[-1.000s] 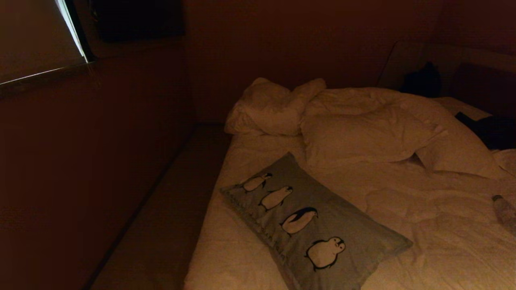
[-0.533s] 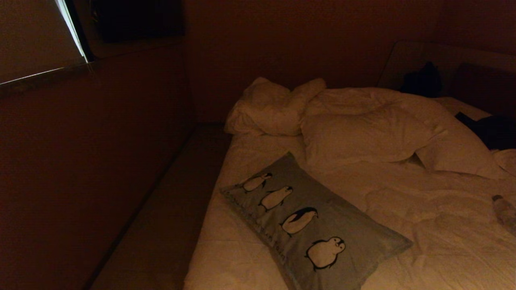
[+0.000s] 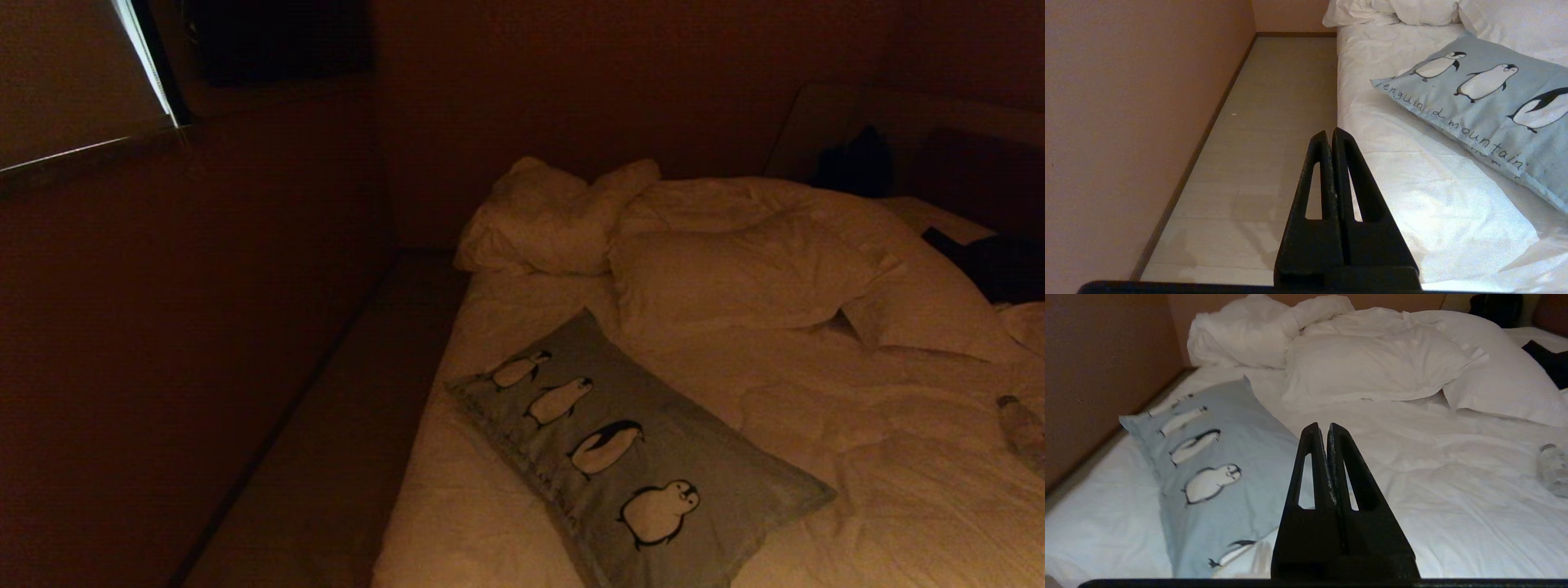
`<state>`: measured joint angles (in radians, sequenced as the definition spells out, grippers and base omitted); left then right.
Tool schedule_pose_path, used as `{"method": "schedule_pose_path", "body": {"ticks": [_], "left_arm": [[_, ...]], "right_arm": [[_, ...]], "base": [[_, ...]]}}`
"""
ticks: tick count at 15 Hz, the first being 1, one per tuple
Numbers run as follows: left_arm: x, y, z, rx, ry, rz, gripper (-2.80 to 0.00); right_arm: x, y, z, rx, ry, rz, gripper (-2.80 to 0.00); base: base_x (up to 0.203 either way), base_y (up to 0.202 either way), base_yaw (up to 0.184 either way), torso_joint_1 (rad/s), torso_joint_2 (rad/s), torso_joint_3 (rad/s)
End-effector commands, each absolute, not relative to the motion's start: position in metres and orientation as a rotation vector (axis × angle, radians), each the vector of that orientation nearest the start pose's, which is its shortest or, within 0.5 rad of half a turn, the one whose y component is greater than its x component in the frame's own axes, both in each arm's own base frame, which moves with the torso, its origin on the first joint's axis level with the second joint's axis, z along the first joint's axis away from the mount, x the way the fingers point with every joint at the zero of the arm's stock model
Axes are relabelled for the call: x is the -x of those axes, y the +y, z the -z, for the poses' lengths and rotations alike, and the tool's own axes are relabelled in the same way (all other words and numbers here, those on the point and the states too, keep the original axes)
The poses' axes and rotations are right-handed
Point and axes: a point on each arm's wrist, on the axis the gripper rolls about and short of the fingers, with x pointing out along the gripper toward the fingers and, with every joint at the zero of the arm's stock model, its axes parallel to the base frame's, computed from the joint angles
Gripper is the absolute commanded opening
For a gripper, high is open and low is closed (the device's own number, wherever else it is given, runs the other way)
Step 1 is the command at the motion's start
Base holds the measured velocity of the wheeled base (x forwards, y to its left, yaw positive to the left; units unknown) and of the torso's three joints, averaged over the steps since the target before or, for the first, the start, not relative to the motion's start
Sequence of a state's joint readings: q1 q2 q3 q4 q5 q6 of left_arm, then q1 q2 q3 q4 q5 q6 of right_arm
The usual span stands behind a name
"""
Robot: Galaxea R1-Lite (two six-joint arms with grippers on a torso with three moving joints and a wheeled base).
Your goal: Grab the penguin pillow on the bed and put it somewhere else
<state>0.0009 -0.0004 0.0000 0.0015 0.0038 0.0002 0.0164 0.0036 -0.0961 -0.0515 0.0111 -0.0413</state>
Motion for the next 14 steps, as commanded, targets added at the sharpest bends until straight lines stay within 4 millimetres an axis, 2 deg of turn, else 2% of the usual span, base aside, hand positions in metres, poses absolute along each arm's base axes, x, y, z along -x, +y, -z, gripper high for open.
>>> {"method": "schedule_pose_path", "body": {"ticks": [1, 6, 14], "left_arm": [[0.023, 0.0, -0.075, 0.0, 0.002, -0.006, -2.8], [0.023, 0.0, -0.075, 0.0, 0.002, -0.006, -2.8], [0.023, 0.0, -0.075, 0.0, 0.0, -0.006, -2.8]], "right_arm": [[0.029, 0.0, -0.104, 0.059, -0.17, -0.023, -2.8], [0.024, 0.0, -0.089, 0.059, -0.128, -0.035, -2.8], [0.022, 0.0, -0.078, 0.051, -0.017, -0.034, -2.8]], "base": [[0.0, 0.0, 0.0, 0.0, 0.0, 0.0], [0.0, 0.0, 0.0, 0.0, 0.0, 0.0], [0.0, 0.0, 0.0, 0.0, 0.0, 0.0]]}}
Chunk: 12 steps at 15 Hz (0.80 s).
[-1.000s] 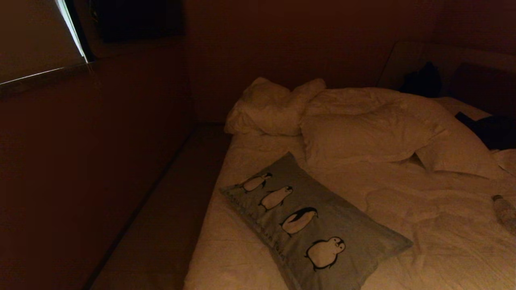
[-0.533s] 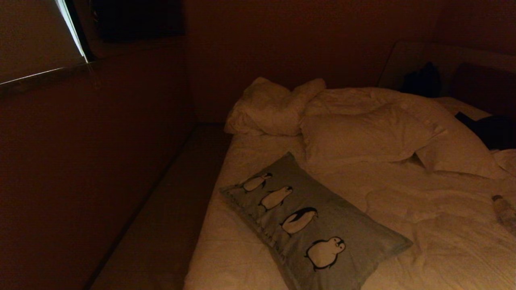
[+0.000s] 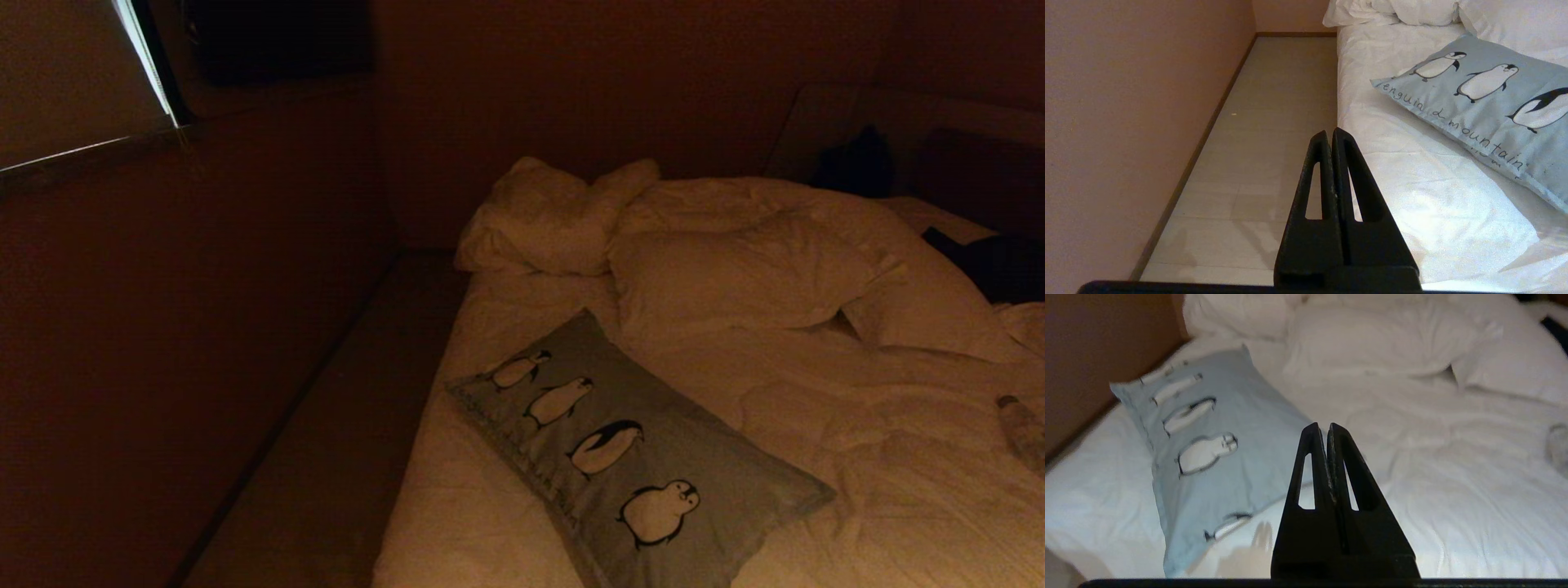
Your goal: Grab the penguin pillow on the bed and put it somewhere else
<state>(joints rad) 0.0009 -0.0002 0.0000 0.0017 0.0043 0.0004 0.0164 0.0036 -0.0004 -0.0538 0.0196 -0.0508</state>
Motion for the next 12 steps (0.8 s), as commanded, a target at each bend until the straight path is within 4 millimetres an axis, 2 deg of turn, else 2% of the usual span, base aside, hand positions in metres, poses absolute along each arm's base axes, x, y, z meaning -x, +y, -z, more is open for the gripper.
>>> {"method": "schedule_pose_path", "body": {"ticks": [1, 12], "left_arm": [[0.0228, 0.0001, -0.0753, 0.0, 0.002, -0.006, -2.8], [0.0229, 0.0001, -0.0753, 0.0, 0.0, -0.006, -2.8]], "right_arm": [[0.0228, 0.0, -0.0757, 0.053, 0.0, -0.034, -2.8], [0.0226, -0.0001, -0.0757, 0.014, 0.001, -0.028, -2.8]], "base": [[0.0, 0.0, 0.0, 0.0, 0.0, 0.0], [0.0, 0.0, 0.0, 0.0, 0.0, 0.0]]}}
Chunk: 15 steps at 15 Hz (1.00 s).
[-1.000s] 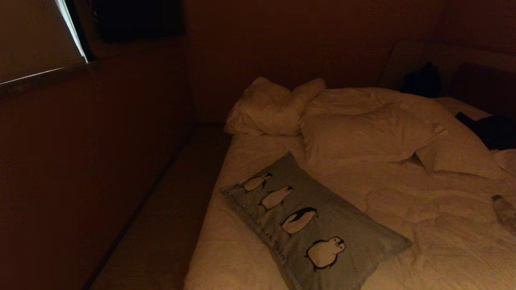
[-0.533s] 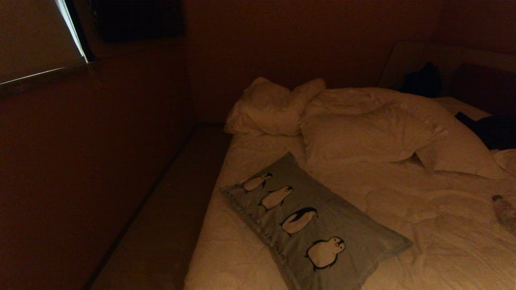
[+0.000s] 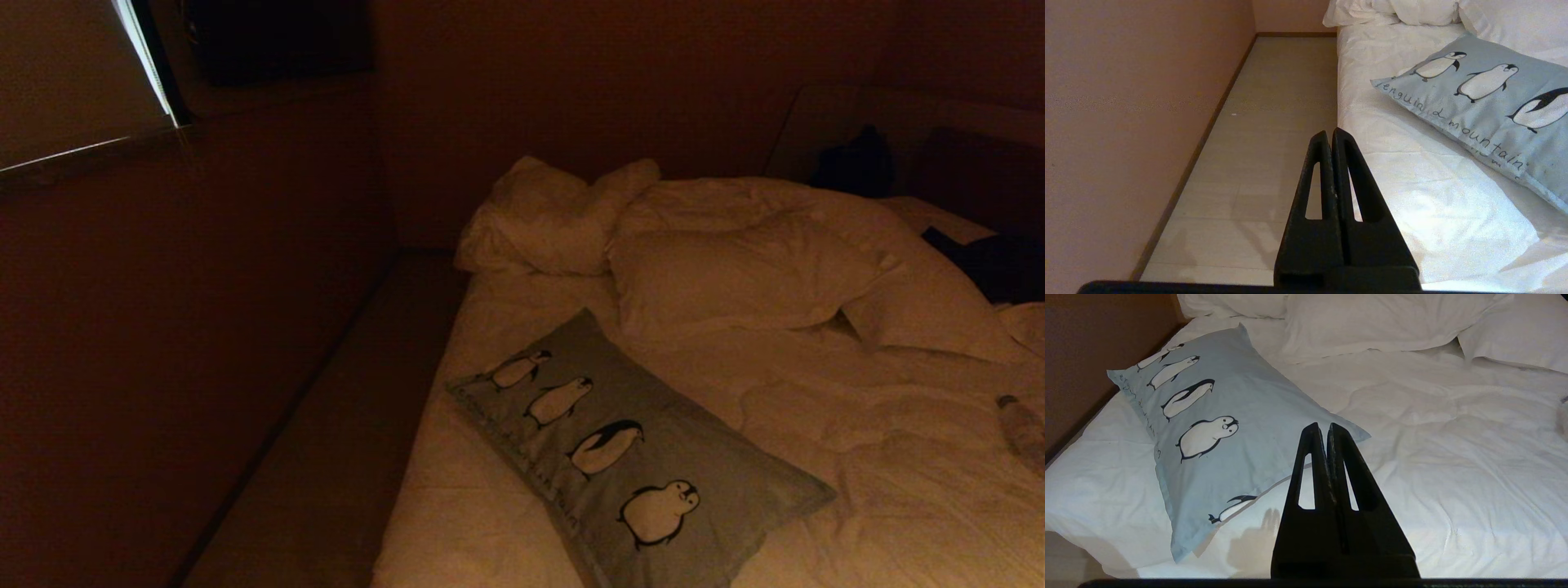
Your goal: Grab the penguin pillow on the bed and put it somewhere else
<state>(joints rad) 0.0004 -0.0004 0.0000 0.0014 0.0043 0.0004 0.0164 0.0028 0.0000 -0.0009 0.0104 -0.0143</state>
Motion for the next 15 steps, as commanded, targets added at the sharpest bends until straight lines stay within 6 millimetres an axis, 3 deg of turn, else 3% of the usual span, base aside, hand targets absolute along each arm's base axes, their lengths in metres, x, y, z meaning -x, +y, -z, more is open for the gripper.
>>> {"method": "schedule_pose_path", "body": {"ticks": [1, 15], "left_arm": [[0.0228, 0.0001, -0.0753, 0.0, 0.002, -0.006, -2.8], [0.0228, 0.0001, -0.0753, 0.0, 0.002, -0.006, -2.8]], "right_arm": [[0.0226, -0.0001, -0.0754, 0.015, 0.001, -0.028, -2.8], [0.0226, -0.0002, -0.0758, 0.003, 0.0, -0.024, -2.8]], "base": [[0.0, 0.0, 0.0, 0.0, 0.0, 0.0], [0.0, 0.0, 0.0, 0.0, 0.0, 0.0]]}}
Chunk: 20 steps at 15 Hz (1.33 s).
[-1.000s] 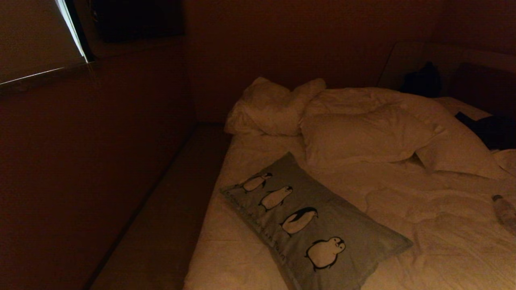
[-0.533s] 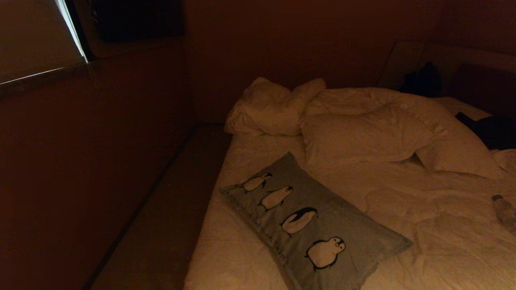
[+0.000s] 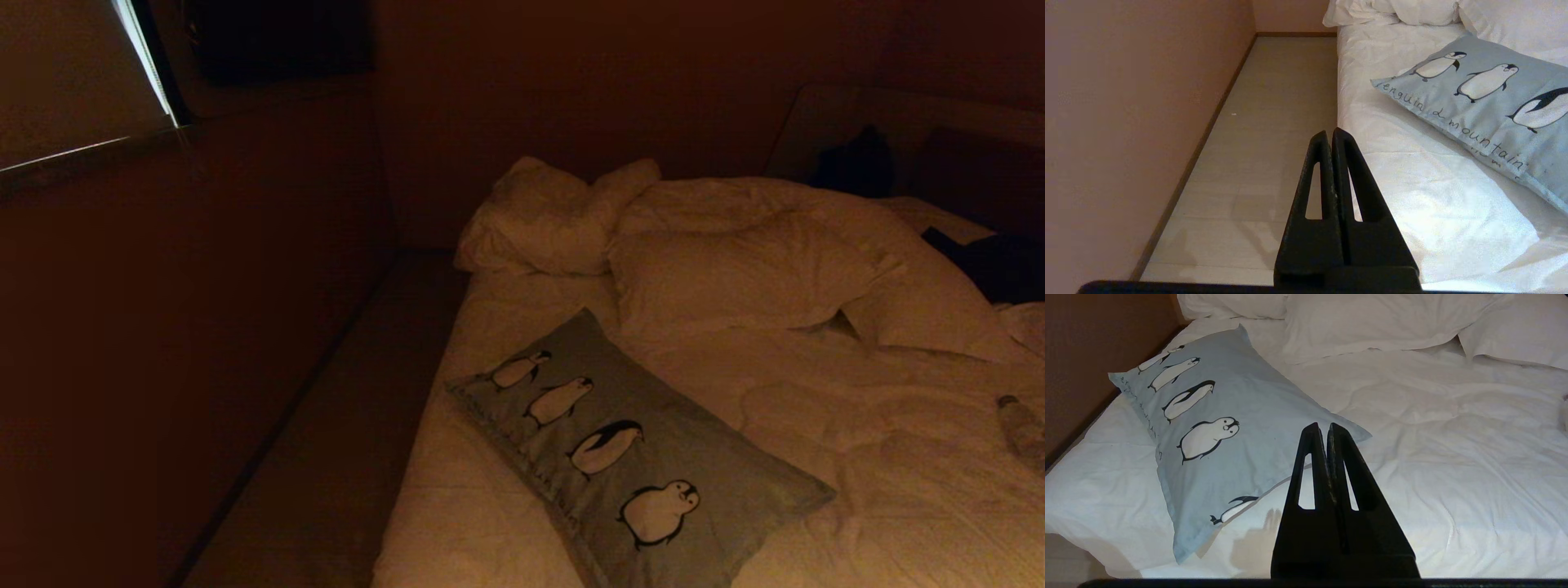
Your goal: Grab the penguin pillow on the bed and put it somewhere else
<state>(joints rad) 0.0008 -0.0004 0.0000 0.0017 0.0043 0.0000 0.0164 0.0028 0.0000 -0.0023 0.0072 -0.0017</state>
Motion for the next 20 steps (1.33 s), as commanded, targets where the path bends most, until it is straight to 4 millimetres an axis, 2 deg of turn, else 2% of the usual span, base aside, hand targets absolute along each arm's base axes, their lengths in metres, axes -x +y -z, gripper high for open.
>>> {"method": "schedule_pose_path", "body": {"ticks": [1, 20], "left_arm": [[0.0228, 0.0001, -0.0753, 0.0, 0.001, -0.006, -2.8], [0.0228, 0.0001, -0.0753, 0.0, 0.002, -0.005, -2.8]], "right_arm": [[0.0225, -0.0002, -0.0755, 0.002, 0.001, -0.025, -2.8], [0.0226, -0.0002, -0.0757, 0.002, 0.001, -0.025, -2.8]], "base": [[0.0, 0.0, 0.0, 0.0, 0.0, 0.0], [0.0, 0.0, 0.0, 0.0, 0.0, 0.0]]}}
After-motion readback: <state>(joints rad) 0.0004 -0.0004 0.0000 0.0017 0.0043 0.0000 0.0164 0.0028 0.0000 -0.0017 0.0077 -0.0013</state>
